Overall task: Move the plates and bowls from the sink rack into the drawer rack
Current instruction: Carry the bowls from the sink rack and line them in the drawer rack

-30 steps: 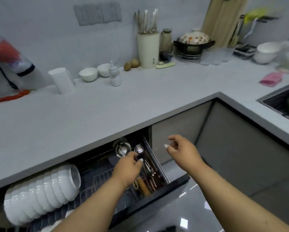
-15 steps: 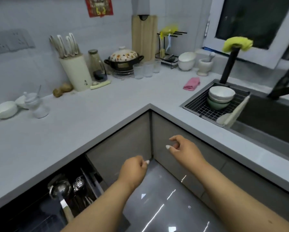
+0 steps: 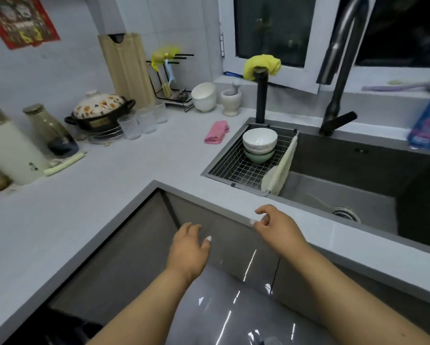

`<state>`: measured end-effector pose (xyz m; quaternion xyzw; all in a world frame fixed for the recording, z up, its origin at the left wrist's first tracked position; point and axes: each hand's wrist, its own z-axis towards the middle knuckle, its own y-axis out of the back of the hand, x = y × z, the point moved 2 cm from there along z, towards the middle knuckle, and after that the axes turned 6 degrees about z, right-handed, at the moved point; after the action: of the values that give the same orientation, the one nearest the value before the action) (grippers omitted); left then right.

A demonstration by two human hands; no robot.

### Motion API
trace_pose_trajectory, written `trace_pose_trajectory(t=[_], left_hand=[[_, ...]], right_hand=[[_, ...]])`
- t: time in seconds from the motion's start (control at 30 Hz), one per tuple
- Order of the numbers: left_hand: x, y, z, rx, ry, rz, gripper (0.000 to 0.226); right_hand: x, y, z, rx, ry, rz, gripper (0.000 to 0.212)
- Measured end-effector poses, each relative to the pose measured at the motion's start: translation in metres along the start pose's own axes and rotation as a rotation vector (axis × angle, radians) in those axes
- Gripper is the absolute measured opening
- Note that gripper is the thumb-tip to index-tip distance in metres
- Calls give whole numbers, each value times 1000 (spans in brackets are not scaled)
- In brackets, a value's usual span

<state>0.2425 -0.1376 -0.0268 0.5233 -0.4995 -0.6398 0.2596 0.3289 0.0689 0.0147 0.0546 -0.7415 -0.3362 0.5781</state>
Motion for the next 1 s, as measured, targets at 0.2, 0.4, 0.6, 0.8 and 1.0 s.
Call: trace_pose_trajectory(t=[0.2,0.4,0.6,0.8,1.0], left_hand=[[-31,-14,71,70,-81,220,65],[-46,-31,158,144,-171,334,71],[-33,-39,244,222,-216,384,79],[-27,-43,307,147,-372,452,79],[-29,-45,340,113,-446,466,78]], right_hand=[[-24,37,39,-114,-117,-10,31],[-34,48,101,-177,-202,18,31],[-22,38,188,-235,-223,99,29],[-16,19,265,-198,-217,63,42],[-26,12,327,-205,-300,33,54]])
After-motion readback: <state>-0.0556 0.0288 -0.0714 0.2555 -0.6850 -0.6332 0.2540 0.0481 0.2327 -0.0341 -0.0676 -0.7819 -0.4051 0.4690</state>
